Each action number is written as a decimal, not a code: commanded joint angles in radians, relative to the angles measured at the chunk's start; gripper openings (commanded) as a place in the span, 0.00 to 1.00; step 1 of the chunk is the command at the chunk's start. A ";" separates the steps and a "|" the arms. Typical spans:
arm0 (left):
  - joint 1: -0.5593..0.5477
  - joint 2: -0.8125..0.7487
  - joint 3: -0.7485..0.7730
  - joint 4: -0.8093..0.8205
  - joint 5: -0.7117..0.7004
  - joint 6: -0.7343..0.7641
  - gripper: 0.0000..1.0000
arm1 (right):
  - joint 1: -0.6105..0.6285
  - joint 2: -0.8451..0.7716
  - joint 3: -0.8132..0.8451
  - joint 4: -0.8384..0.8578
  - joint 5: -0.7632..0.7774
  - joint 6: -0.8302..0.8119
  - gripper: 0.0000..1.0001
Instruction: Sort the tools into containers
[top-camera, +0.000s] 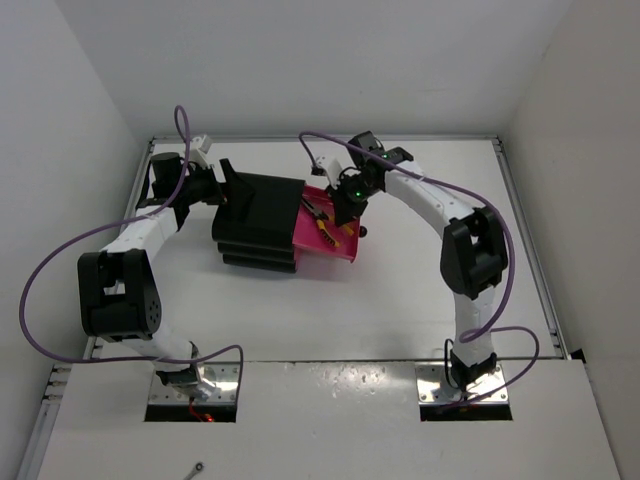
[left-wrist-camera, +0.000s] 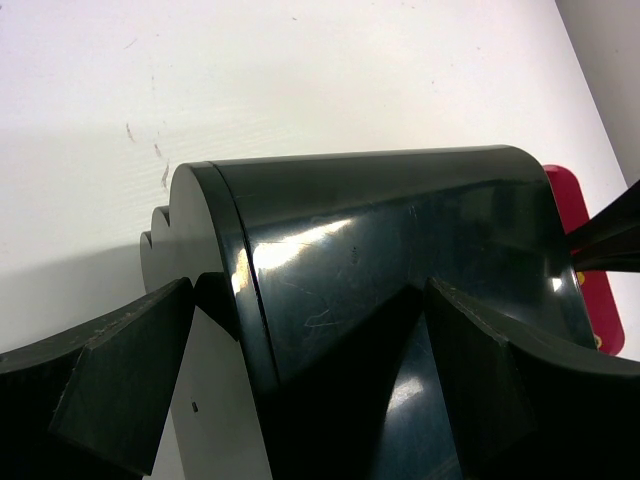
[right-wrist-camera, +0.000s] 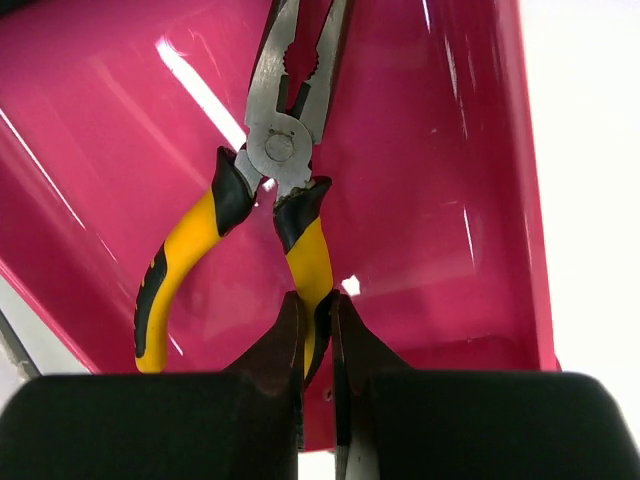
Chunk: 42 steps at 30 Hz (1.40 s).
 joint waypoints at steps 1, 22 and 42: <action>-0.016 0.105 -0.081 -0.261 -0.121 0.108 1.00 | 0.012 -0.005 0.046 0.037 -0.017 0.020 0.06; -0.016 0.105 -0.081 -0.261 -0.121 0.108 1.00 | -0.053 -0.186 0.032 0.161 -0.060 0.188 0.30; -0.016 0.086 -0.099 -0.252 -0.094 0.108 1.00 | -0.469 0.095 -0.410 0.122 -0.994 0.426 0.60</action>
